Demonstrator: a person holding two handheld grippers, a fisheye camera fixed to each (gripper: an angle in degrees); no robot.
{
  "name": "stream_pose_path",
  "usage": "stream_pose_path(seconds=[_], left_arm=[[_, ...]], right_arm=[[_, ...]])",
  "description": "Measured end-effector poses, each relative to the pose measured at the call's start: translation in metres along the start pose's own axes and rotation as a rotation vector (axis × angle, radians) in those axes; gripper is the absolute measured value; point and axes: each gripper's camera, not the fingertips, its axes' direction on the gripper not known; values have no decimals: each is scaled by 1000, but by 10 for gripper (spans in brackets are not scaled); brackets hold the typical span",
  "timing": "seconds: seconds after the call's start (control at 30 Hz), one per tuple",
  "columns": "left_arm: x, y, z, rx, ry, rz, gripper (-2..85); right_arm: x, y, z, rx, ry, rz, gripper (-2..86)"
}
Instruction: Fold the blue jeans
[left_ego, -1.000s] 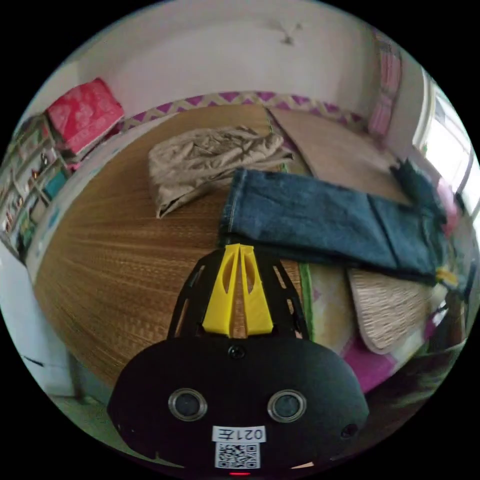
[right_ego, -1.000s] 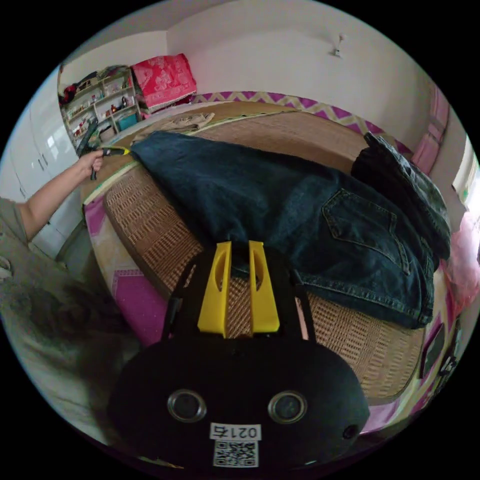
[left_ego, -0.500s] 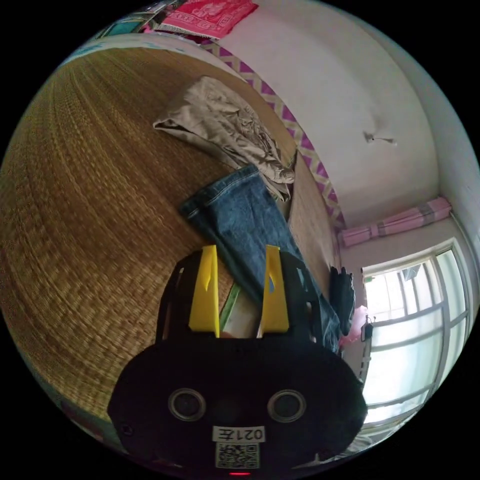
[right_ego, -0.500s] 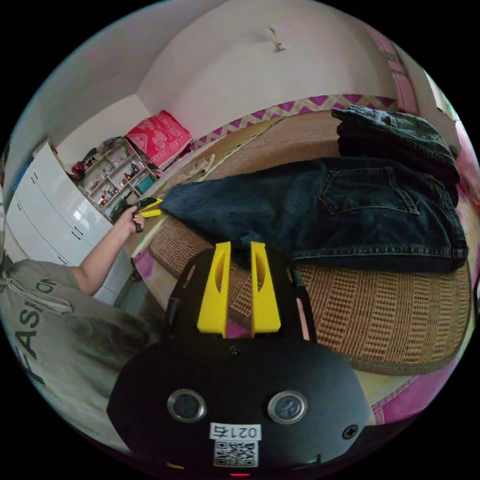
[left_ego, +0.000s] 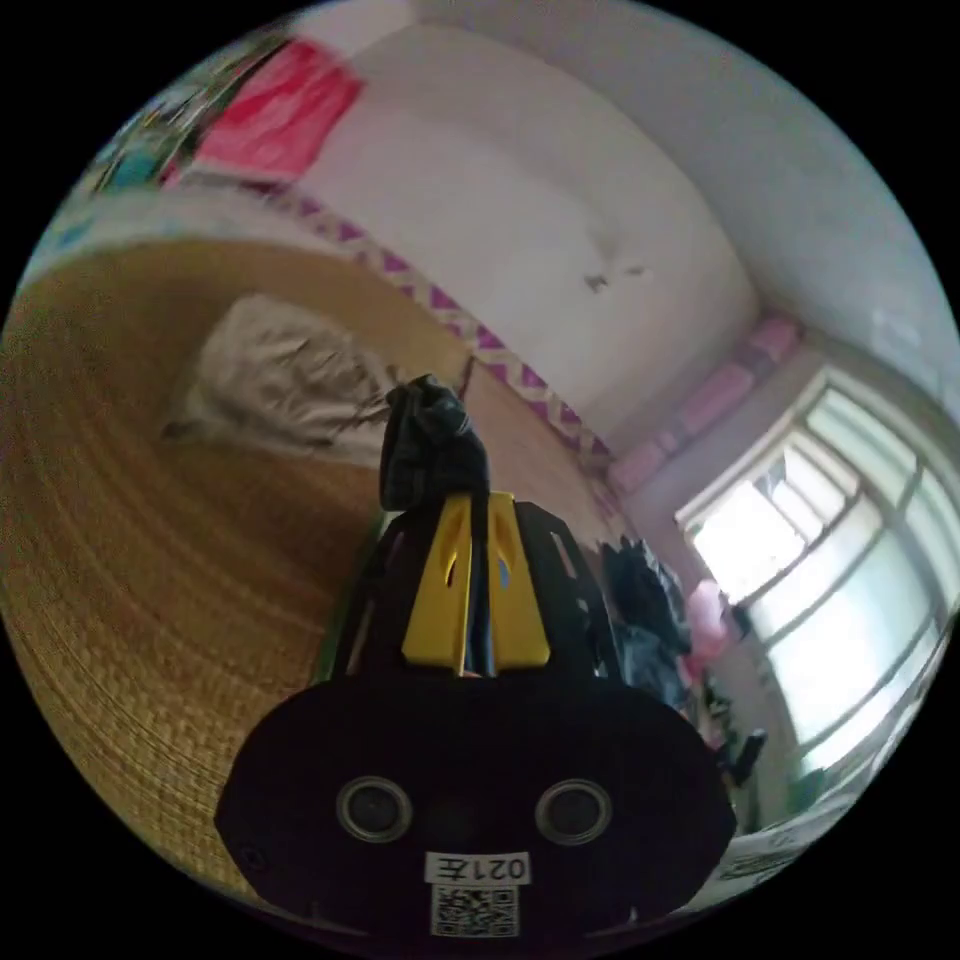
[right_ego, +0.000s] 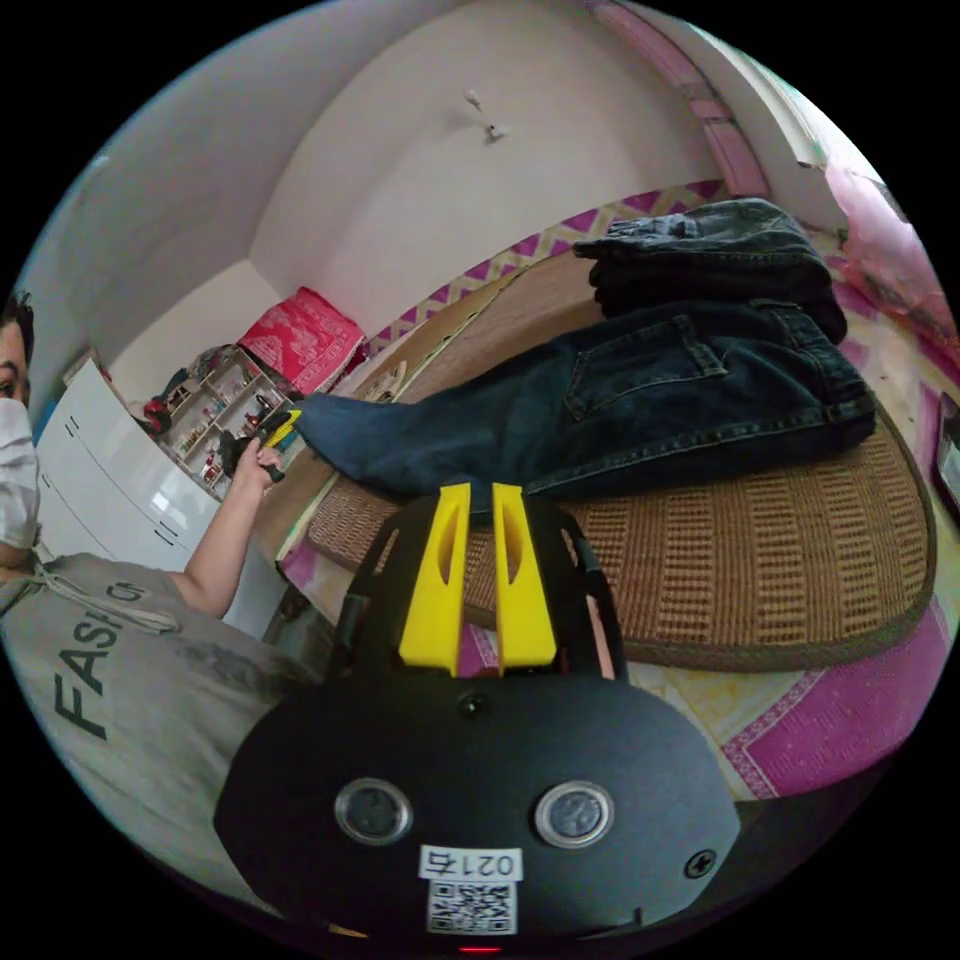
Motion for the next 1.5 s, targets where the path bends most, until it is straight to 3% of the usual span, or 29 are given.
stream_pose_path(seconds=[0.1,0.3,0.43,0.6,0.7,0.77,0.87,1.07,1.27,1.5], left_arm=[[134,17,17,-46,-42,267,-8],[328,121,124,-240,-54,546,-7],[390,225,212,-476,-185,748,-7],[445,249,190,-275,-237,792,-6],[475,266,202,-366,-207,857,0],[482,294,230,-521,-223,916,9],[498,310,230,-474,-263,955,43],[515,327,219,-513,51,976,59],[481,314,201,-512,148,775,0],[430,297,151,-438,161,678,-9]], right_arm=[[16,-5,-27,34,5,26,36],[45,-8,-67,95,5,81,25],[62,-7,-83,106,-6,111,23],[86,-7,-105,119,3,141,25],[101,-15,-110,128,9,160,32],[109,-23,-112,135,6,171,42],[121,-42,-117,148,51,194,68],[174,-77,-133,282,112,427,106],[254,-100,-109,368,-97,755,131],[278,-123,-61,407,-93,877,101]])
